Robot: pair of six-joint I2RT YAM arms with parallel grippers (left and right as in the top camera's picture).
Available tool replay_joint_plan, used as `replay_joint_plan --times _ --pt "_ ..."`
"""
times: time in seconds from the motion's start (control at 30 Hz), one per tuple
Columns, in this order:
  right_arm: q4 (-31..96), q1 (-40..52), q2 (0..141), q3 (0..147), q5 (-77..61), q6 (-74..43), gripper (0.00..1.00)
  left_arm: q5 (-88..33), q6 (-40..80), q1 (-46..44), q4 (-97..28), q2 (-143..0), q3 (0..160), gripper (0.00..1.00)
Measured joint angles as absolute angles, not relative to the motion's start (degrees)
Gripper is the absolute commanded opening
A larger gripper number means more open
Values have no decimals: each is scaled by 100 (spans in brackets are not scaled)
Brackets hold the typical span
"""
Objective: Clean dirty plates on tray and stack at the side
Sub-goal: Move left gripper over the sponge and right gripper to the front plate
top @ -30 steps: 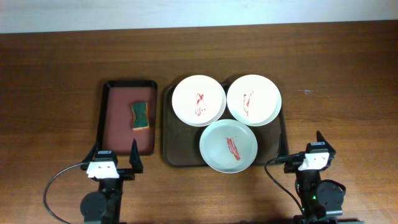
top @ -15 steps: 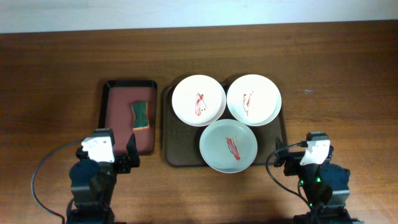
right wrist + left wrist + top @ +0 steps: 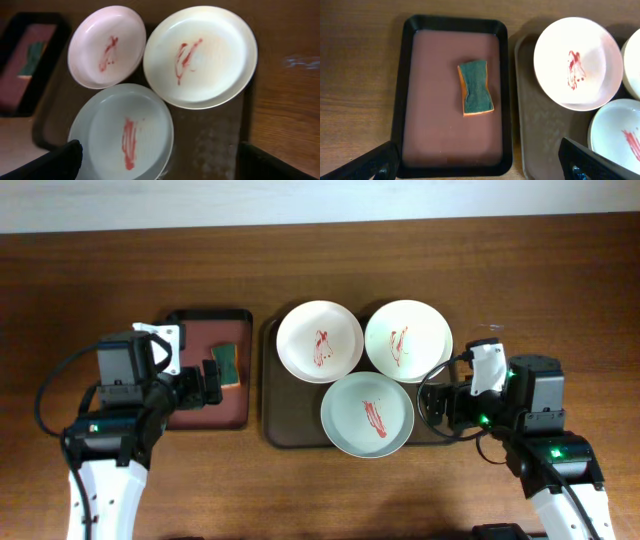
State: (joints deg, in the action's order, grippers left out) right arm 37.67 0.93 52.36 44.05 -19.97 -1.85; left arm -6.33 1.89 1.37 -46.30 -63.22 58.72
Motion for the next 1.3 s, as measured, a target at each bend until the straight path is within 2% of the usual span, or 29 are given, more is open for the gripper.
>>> replay_joint_plan --times 0.07,0.1,0.13,0.2,0.33,0.5,0.73,1.17,1.2,1.23,1.3 --pt "3769 93 5236 4405 -2117 -193 99 -733 187 137 -4628 -6493 5872 99" --pt "3769 93 5236 4405 -2156 -196 99 -784 189 137 -4609 -6530 5872 90" --pt "3769 93 5236 4405 -2180 -198 99 -827 189 137 -4560 -6549 5872 75" --pt "3767 93 5236 4405 -2220 -198 99 -884 150 137 -4257 -6617 5874 29" --pt "3769 93 5236 4405 -2220 -200 98 -926 132 137 -4307 -7446 5889 0" --pt "3769 93 5236 4405 -2220 -235 98 -1229 126 115 -4390 -8746 5894 0" --pt "3767 93 5236 4405 -2220 -257 98 -1328 128 -622 -4506 -9992 5894 0" --pt "3767 93 5236 4405 -2220 -257 98 -1332 126 -760 -5852 -10029 5894 0" --pt "3767 93 5236 4405 -2220 -257 98 -1332 126 -760 -5857 -10029 5894 9" --pt "3767 93 5236 4405 -2220 -255 98 -1332 128 -760 -5857 -10029 5894 12" --pt "3767 93 5236 4405 -2220 -257 98 -1330 134 -760 -5850 -10029 5894 11"
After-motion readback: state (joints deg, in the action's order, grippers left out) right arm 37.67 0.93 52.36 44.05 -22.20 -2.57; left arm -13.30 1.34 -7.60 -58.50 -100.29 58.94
